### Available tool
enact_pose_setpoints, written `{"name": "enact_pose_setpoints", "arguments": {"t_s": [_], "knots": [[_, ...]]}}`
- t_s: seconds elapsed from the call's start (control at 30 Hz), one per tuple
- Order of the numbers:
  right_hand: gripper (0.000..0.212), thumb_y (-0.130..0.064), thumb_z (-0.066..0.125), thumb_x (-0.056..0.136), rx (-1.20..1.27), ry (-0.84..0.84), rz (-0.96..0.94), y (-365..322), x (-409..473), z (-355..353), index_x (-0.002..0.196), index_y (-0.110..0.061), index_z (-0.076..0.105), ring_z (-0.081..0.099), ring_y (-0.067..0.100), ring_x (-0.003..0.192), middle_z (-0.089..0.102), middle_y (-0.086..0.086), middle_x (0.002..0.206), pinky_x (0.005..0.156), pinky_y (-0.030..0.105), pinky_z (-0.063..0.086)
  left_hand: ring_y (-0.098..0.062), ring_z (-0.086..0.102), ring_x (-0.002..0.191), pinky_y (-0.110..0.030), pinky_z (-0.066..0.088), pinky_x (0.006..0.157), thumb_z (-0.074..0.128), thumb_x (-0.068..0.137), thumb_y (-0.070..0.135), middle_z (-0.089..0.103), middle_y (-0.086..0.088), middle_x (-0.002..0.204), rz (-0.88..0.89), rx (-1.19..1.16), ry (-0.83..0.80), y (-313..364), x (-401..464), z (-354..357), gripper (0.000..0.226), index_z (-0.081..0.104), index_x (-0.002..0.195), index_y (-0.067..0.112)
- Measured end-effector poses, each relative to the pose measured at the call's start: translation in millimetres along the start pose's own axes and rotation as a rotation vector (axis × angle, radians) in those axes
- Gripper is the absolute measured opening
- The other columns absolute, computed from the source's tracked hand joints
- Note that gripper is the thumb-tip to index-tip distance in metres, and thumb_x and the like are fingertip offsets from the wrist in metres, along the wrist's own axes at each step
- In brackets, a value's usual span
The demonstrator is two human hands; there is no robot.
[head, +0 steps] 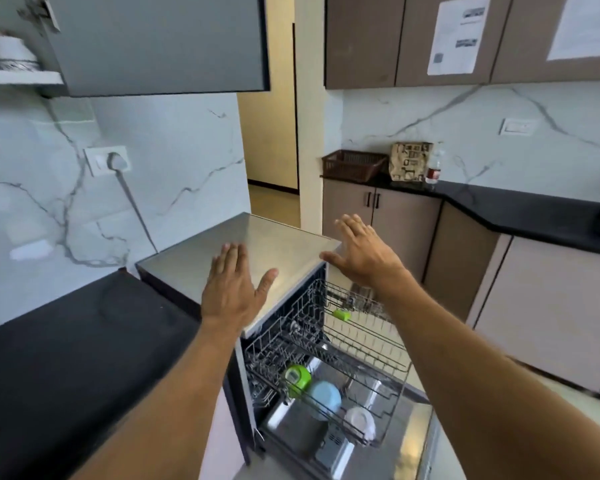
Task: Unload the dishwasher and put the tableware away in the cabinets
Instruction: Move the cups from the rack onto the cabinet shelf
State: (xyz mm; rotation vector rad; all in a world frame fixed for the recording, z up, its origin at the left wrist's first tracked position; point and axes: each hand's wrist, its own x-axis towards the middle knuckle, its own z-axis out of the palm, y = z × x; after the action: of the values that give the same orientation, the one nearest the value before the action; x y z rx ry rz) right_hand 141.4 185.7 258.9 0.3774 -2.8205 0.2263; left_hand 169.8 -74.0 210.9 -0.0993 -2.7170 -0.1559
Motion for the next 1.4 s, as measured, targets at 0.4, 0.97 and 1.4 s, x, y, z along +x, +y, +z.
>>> {"name": "enact_pose_setpoints", "arguments": {"t_s": [0.4, 0.97, 1.4], "knots": [[0.086, -0.069, 0.031, 0.094, 0.116, -0.232, 0.206, 78, -57, 117, 0.157, -0.017, 0.007, -0.003, 0.024, 0.152, 0.004, 0.006, 0.165, 0.123, 0.043, 0.007, -0.020, -0.008, 0.151, -0.037, 0.000, 0.123, -0.009, 0.086, 0.077, -0.002, -0.009, 0.164, 0.094, -0.079, -0.241, 51, -33, 127, 0.095, -0.005, 0.155, 0.012], [0.059, -0.036, 0.054, 0.097, 0.383, -0.455, 0.536, 135, -21, 315, 0.149, -0.019, 0.031, 0.035, 0.026, 0.137, 0.029, 0.006, 0.153, 0.107, 0.045, 0.044, -0.020, 0.004, 0.151, -0.037, 0.009, 0.124, 0.005, 0.098, 0.060, 0.016, -0.008, 0.163, 0.387, -0.101, -0.599, 38, 45, 331, 0.076, 0.015, 0.156, 0.012], [0.086, -0.027, 0.069, 0.083, 0.324, -0.814, 0.264, 115, -51, 486, 0.154, -0.026, 0.020, 0.017, 0.032, 0.146, 0.021, 0.003, 0.158, 0.119, 0.044, 0.023, -0.030, 0.040, 0.135, -0.047, 0.037, 0.112, 0.059, 0.091, 0.047, 0.045, -0.011, 0.148, 0.239, -0.055, -0.760, 22, 17, 468, 0.071, 0.037, 0.148, 0.012]]}}
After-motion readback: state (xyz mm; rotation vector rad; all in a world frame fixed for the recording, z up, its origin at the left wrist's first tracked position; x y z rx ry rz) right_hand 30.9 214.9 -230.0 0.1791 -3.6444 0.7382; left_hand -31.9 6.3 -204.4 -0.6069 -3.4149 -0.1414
